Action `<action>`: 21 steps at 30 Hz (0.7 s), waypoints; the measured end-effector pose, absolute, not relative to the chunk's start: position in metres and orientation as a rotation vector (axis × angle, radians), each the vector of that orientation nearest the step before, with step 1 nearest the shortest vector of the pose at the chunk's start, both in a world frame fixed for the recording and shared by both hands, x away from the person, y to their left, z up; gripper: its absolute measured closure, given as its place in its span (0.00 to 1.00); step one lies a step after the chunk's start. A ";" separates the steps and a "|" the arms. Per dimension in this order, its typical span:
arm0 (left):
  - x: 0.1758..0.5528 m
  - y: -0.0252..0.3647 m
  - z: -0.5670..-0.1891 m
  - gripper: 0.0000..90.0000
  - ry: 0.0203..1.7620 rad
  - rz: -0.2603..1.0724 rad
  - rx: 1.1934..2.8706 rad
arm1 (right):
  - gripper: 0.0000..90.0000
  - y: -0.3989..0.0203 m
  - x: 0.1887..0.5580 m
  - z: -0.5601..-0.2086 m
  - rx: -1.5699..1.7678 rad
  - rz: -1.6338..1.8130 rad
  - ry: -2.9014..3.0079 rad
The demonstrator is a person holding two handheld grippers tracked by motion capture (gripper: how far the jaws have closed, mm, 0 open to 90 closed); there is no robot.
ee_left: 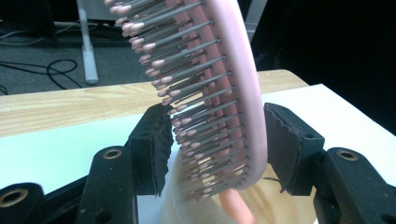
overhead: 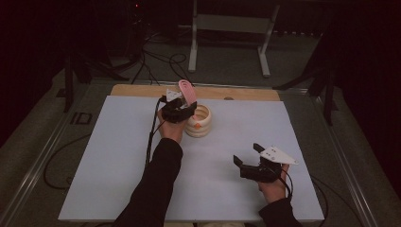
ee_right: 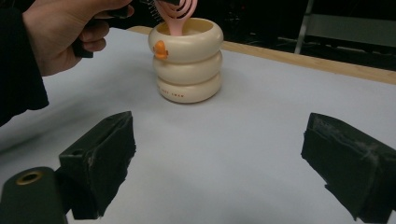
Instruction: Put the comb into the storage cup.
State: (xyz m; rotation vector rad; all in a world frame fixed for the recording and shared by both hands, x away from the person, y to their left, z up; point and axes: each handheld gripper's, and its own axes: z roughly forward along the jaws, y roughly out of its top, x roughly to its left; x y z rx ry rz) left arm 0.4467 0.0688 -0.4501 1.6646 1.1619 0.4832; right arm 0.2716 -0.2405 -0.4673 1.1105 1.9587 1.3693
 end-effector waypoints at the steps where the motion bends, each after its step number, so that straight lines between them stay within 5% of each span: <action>1: 0.446 0.070 -0.450 0.47 1.163 0.487 1.671 | 0.11 -0.240 0.272 -0.467 1.110 1.370 1.959; 15: 0.441 0.088 -0.445 0.23 1.176 0.492 1.722 | 0.11 -0.239 0.272 -0.468 1.102 1.367 1.975; 21: 0.432 0.097 -0.439 0.04 1.140 0.486 1.763 | 0.10 -0.238 0.272 -0.469 1.096 1.362 1.987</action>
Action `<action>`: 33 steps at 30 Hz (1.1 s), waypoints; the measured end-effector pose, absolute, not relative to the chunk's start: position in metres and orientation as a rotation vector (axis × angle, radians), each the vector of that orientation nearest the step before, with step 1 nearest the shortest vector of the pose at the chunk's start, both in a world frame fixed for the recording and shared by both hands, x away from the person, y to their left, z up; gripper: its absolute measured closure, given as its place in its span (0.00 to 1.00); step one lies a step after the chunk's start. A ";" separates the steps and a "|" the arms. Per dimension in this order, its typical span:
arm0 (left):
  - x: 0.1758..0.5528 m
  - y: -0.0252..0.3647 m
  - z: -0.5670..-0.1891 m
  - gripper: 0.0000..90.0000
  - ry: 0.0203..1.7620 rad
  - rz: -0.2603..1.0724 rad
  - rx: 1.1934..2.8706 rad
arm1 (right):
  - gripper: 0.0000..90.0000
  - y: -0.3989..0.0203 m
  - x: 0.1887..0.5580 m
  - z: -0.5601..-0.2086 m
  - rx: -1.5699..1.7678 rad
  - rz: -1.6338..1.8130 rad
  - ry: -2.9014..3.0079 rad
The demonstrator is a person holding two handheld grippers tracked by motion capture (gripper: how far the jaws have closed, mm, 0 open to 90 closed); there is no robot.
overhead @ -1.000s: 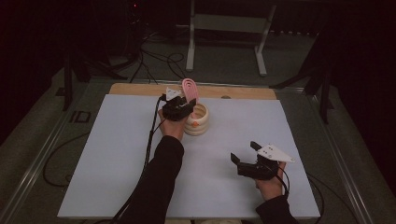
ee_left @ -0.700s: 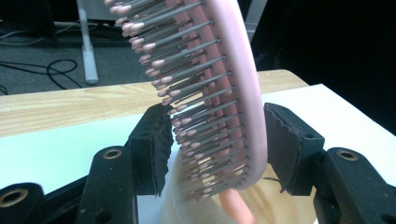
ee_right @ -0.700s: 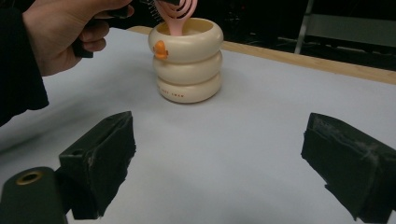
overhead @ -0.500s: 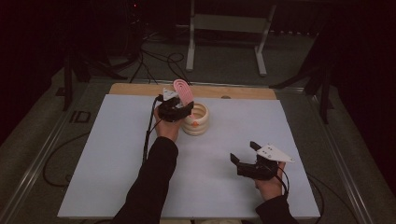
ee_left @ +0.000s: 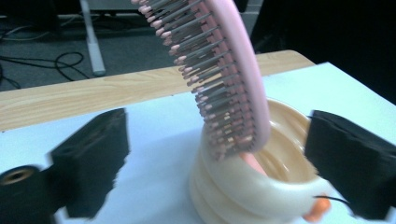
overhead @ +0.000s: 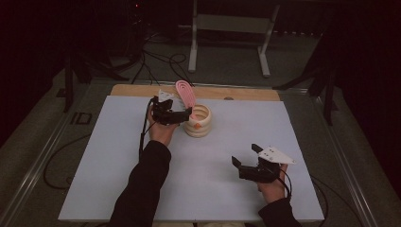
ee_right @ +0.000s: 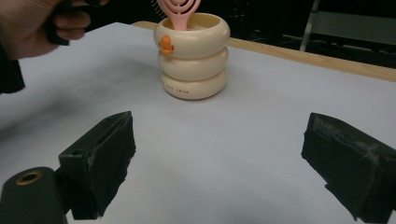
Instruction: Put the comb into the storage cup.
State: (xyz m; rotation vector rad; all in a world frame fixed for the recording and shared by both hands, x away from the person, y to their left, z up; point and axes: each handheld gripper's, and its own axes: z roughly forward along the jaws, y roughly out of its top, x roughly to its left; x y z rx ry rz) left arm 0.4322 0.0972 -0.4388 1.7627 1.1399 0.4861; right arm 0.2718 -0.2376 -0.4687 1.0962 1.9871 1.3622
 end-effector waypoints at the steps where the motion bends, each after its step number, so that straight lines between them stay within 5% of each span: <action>1: 0.430 0.100 -0.437 0.04 1.128 0.487 1.780 | 0.10 -0.238 0.272 -0.469 1.096 1.362 1.987; 33: 0.304 0.188 -0.452 0.00 0.962 0.679 1.956 | 0.10 -0.244 0.268 -0.471 1.081 1.333 2.019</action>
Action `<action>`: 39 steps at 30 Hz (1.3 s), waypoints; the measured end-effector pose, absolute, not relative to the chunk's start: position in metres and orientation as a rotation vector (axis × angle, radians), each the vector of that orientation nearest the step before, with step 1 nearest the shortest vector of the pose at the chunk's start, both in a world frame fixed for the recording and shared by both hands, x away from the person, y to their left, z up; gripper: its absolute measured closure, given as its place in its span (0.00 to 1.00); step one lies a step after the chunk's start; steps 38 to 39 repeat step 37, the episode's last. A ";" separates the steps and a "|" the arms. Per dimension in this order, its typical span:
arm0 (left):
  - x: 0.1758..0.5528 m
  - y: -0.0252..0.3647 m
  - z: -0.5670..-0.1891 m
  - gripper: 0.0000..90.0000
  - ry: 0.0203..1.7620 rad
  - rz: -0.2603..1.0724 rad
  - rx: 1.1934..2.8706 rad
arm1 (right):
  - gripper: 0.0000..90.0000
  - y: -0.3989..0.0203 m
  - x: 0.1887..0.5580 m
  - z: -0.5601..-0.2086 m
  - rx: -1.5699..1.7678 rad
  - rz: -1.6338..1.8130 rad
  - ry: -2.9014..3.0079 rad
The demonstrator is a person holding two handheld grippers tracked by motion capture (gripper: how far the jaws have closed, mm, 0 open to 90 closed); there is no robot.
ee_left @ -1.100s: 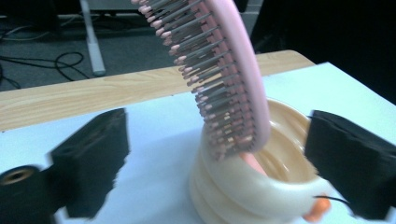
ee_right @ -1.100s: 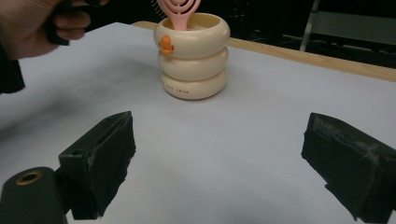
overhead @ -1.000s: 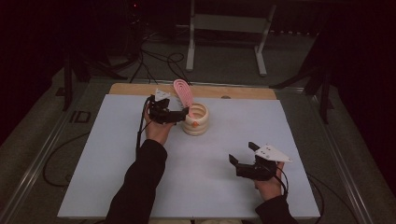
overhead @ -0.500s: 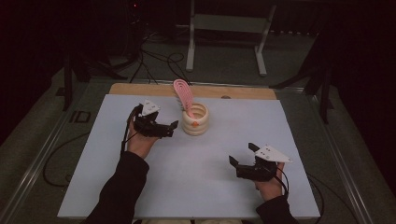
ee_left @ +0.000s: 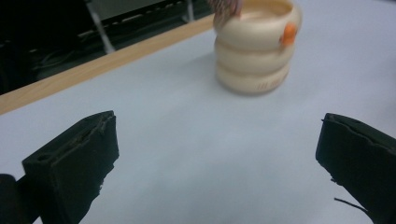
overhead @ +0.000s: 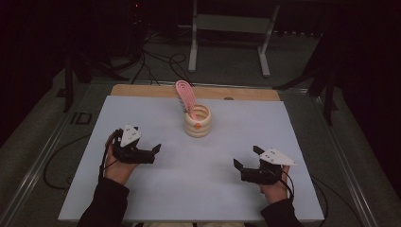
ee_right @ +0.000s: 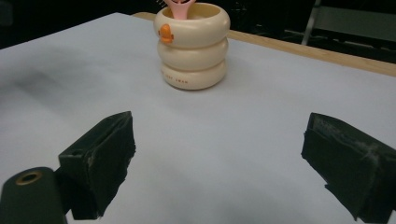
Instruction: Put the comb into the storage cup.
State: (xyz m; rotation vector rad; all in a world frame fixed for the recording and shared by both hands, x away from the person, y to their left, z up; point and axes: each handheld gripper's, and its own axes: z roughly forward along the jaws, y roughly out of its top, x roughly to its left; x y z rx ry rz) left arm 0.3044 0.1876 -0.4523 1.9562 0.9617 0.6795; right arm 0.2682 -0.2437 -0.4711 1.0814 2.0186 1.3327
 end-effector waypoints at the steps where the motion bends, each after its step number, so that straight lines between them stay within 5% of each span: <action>1: 0.298 0.194 -0.458 0.00 0.970 0.676 1.937 | 0.10 -0.245 0.268 -0.471 1.077 1.334 2.018; 39: 0.242 0.255 -0.480 0.00 1.060 0.803 1.648 | 0.10 -0.266 0.257 -0.479 0.963 1.403 1.948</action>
